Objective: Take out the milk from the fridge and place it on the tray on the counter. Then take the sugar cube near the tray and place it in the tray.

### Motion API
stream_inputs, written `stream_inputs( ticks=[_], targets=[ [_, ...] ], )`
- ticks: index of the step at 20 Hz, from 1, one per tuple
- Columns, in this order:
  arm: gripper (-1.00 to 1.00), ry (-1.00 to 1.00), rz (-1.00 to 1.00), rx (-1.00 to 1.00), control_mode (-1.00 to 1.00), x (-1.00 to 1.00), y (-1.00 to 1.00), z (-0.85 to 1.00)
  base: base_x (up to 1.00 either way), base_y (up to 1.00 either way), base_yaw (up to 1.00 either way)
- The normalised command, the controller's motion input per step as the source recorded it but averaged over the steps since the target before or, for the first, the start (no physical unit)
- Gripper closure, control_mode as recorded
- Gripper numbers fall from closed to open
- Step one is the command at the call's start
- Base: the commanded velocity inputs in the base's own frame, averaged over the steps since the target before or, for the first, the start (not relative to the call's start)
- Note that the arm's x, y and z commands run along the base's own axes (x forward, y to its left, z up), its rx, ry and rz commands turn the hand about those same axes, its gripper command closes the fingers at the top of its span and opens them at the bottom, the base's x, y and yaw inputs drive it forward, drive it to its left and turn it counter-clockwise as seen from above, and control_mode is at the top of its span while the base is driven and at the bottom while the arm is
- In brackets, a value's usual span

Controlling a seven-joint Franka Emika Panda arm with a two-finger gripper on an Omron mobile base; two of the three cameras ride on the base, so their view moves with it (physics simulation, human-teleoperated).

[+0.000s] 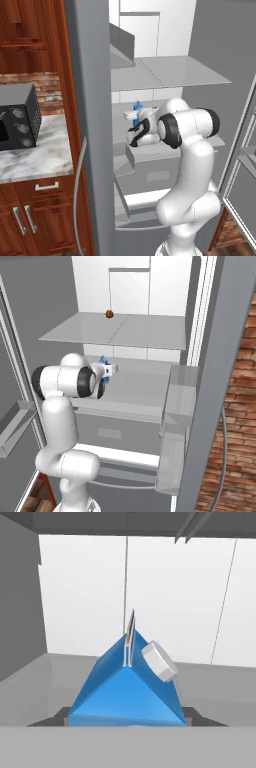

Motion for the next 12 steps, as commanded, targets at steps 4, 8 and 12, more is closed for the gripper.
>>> stream_inputs(
  ticks=[4,8,12],
  targets=[
    [1.0,-0.07,-0.03,0.07,-1.0,-0.74,0.0,0.17,0.0,0.0,0.0],
    [1.0,-0.01,-0.03,0.03,-1.0,-0.84,0.0,0.25,0.0,0.0,0.0],
    [1.0,0.0,-0.03,0.0,-1.0,-0.93,0.0,0.3,0.0,0.0,0.0]
  ],
)
